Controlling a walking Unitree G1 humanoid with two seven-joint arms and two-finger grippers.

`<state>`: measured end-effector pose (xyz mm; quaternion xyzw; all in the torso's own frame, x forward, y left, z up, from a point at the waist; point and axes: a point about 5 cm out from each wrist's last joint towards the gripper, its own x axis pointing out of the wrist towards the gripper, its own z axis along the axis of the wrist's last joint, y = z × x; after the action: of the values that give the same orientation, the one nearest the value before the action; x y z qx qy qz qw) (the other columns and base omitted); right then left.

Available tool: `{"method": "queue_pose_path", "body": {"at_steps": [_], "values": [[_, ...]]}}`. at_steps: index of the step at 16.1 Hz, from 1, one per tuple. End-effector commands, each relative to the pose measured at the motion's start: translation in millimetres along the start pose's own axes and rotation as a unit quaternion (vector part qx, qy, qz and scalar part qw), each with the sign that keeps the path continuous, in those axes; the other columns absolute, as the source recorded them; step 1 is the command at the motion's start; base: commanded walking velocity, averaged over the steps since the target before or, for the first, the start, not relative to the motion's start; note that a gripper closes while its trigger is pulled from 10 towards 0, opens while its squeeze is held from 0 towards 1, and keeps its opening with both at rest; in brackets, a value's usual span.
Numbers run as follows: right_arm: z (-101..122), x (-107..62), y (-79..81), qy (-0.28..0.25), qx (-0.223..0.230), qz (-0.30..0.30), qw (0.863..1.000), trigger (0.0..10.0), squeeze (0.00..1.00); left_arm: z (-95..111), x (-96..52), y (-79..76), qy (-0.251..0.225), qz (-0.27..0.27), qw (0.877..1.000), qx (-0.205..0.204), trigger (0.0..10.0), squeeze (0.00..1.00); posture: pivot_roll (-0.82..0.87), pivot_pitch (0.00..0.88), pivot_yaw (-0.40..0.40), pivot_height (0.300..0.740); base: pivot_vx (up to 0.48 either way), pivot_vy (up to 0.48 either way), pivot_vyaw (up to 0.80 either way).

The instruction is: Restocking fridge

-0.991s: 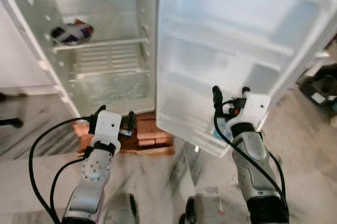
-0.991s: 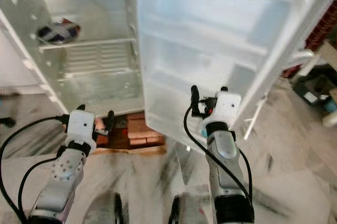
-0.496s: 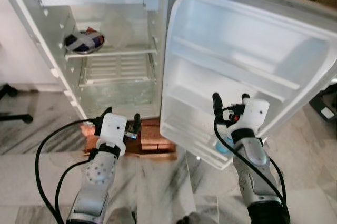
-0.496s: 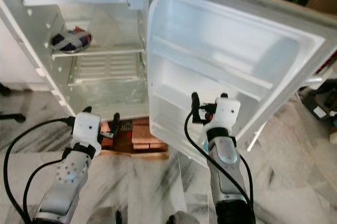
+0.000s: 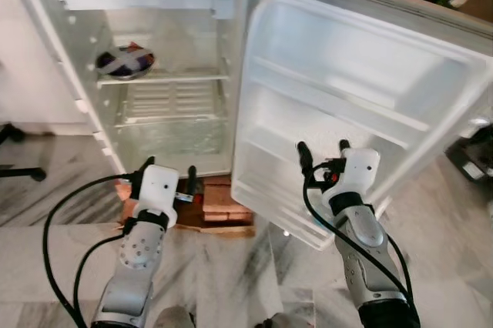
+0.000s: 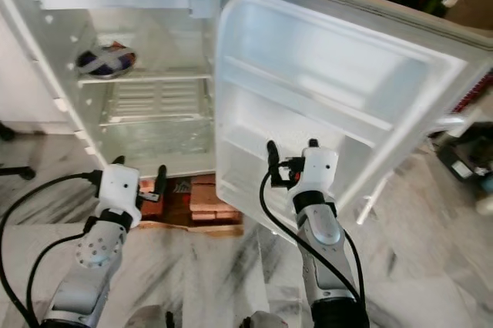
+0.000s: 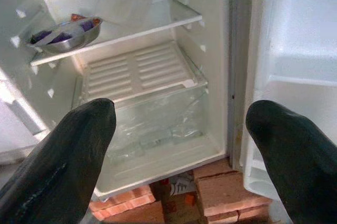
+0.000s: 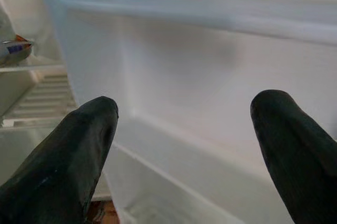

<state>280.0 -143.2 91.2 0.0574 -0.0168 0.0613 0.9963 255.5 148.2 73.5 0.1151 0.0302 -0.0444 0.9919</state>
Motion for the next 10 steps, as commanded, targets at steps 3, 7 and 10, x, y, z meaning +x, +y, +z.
{"method": "queue_pose_path", "body": {"at_steps": [3,7,10], "values": [[-8.8,-1.9,13.3,0.04,0.059,0.067,0.995,10.0,0.0,3.3,-0.6,-5.9,-0.002,-0.01,1.0,-0.005,10.0,0.0,0.07,0.119,-0.064,0.74,0.0,-0.35,0.0],[-8.1,-28.4,47.5,0.086,0.116,0.295,0.945,10.0,0.0,3.2,-2.1,-5.9,0.001,-0.007,1.0,-0.007,10.0,0.0,0.07,0.129,-0.066,0.74,0.0,-0.358,0.0],[-12.1,-35.6,34.7,0.13,0.084,0.352,0.923,10.0,0.0,3.0,-3.3,-5.9,0.004,-0.007,1.0,-0.008,10.0,0.0,0.07,0.134,-0.069,0.74,0.0,-0.36,0.0]]}}
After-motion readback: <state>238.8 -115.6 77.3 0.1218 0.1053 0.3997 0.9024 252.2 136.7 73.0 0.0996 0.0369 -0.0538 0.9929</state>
